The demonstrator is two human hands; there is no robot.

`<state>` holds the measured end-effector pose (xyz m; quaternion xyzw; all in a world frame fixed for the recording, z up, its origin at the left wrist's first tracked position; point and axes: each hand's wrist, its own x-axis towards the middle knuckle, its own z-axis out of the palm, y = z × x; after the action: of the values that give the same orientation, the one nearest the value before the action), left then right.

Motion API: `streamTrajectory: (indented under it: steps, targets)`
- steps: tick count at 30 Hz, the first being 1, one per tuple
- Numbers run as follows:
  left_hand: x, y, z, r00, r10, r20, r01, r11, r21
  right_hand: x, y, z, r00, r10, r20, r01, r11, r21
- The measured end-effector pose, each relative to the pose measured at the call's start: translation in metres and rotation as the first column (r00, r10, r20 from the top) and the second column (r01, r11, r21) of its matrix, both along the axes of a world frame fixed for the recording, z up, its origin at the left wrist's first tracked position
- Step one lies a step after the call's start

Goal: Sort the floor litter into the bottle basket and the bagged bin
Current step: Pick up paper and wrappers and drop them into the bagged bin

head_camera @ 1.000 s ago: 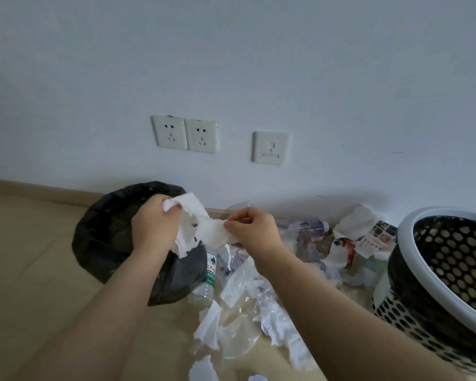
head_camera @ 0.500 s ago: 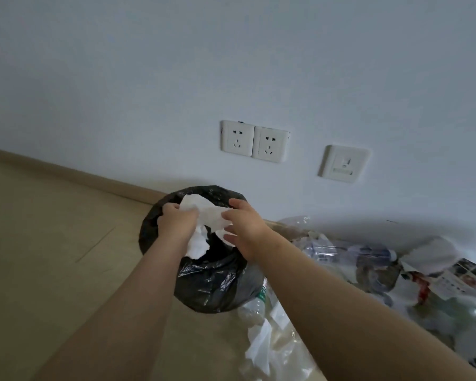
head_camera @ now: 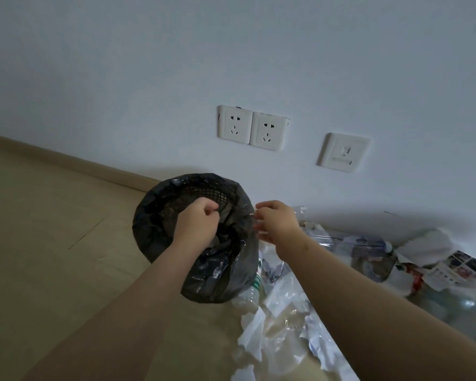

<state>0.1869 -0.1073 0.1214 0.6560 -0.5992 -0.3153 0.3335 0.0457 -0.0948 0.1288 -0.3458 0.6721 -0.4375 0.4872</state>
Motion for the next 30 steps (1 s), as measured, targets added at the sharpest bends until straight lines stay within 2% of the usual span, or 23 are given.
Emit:
streamTrajectory:
  steps: [3,5,7,10,13,15,17,19,20,21,23,25,26,27,30]
  targets:
    - [-0.022,0.028,-0.014,0.996,-0.085,0.035,0.091,0.975,-0.203,-0.029,0.029,-0.013,0.999,-0.049,0.01,0.049,0.999,-0.002]
    - [-0.038,0.047,-0.031,0.974,-0.177,0.142,0.214,0.924,-0.316,-0.048,0.053,-0.032,0.998,-0.063,-0.012,0.063,0.997,0.033]
    - [-0.054,0.061,-0.049,0.916,-0.299,0.266,0.378,0.867,-0.326,-0.065,0.078,-0.058,0.995,-0.093,-0.033,0.095,0.991,0.091]
    - [-0.076,0.077,-0.078,0.809,-0.501,0.307,0.561,0.815,-0.149,-0.078,0.109,-0.106,0.982,-0.165,-0.091,0.179,0.967,0.182]
    - [-0.079,0.094,-0.117,0.671,-0.646,0.364,0.657,0.745,0.111,-0.081,0.138,-0.147,0.963,-0.041,-0.265,0.114,0.958,0.263]
    - [-0.075,0.108,-0.142,0.458,-0.737,0.497,0.726,0.633,0.27,-0.079,0.161,-0.163,0.924,0.126,-0.36,-0.007,0.95,0.314]
    - [-0.062,0.123,-0.161,0.244,-0.809,0.535,0.745,0.509,0.431,-0.076,0.184,-0.18,0.807,0.345,-0.479,-0.184,0.918,0.35]
    - [-0.048,0.139,-0.174,0.095,-0.827,0.554,0.771,0.413,0.485,-0.068,0.208,-0.192,0.661,0.55,-0.51,-0.363,0.83,0.425]
    - [-0.042,0.143,-0.177,0.031,-0.828,0.56,0.772,0.376,0.513,-0.063,0.216,-0.194,0.608,0.607,-0.513,-0.403,0.792,0.459]
    - [-0.037,0.146,-0.18,-0.003,-0.808,0.589,0.732,0.4,0.551,-0.06,0.226,-0.2,0.555,0.613,-0.563,-0.422,0.79,0.444]
    - [-0.026,0.147,-0.191,0.023,-0.757,0.653,0.699,0.479,0.531,-0.058,0.236,-0.203,0.444,0.595,-0.67,-0.416,0.799,0.434]
    - [-0.019,0.144,-0.193,0.089,-0.807,0.584,0.645,0.493,0.584,-0.065,0.24,-0.206,0.376,0.69,-0.618,-0.456,0.719,0.525]
    - [-0.019,0.143,-0.19,0.131,-0.824,0.551,0.617,0.503,0.605,-0.069,0.24,-0.206,0.376,0.74,-0.557,-0.449,0.672,0.589]
    - [-0.018,0.142,-0.192,0.147,-0.797,0.586,0.587,0.547,0.597,-0.074,0.239,-0.208,0.383,0.749,-0.54,-0.423,0.662,0.619]
    - [-0.025,0.137,-0.199,0.305,-0.696,0.649,0.551,0.685,0.476,-0.086,0.226,-0.202,0.425,0.677,-0.601,-0.298,0.731,0.613]
